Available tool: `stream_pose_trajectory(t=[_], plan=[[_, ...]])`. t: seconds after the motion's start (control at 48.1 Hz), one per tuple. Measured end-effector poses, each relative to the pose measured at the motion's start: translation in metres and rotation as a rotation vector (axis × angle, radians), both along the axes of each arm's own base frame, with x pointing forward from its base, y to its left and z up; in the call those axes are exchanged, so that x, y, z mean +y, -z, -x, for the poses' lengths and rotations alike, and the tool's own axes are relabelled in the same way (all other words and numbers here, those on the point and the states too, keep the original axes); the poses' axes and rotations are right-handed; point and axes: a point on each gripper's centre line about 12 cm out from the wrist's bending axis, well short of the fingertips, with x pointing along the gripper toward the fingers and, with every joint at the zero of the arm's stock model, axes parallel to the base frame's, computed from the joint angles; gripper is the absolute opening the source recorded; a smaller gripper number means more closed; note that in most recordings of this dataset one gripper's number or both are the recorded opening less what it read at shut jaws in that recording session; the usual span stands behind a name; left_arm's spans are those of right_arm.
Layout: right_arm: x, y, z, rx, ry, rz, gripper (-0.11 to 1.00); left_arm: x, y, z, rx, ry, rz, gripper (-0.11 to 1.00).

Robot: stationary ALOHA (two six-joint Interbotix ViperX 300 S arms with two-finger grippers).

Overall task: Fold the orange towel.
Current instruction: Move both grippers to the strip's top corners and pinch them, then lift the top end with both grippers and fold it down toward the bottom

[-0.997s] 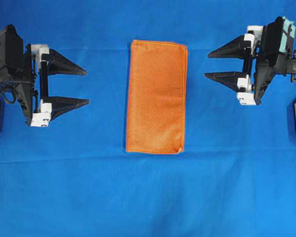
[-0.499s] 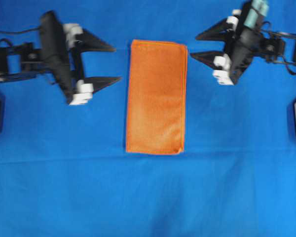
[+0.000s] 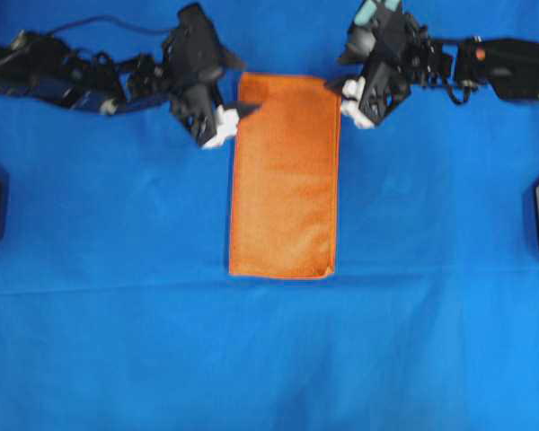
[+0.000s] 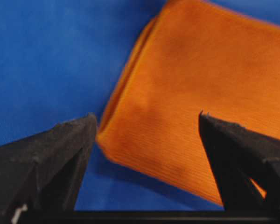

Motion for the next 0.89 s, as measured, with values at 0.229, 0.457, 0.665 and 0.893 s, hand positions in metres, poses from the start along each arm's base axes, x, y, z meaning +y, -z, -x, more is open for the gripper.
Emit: stream_pose_trajectory(t=[0.229, 0.457, 0.665, 0.893], plan=[[-0.005, 0.021, 0.002, 0.026, 0.016, -0.031, 0.61, 0.022, 0.022, 0.003, 0.02, -0.051, 0.008, 0.83], [-0.004, 0.028, 0.0, 0.014, 0.006, -0.039, 0.55, 0.026, 0.032, 0.006, 0.037, -0.065, 0.019, 0.7], [0.003, 0.029, -0.004, 0.021, -0.025, -0.032, 0.06, 0.023, 0.032, 0.005, 0.038, -0.058, 0.019, 0.22], [0.003, 0.028, -0.004, 0.018, -0.024, -0.032, 0.03, 0.018, 0.032, 0.002, 0.043, -0.038, 0.01, 0.02]])
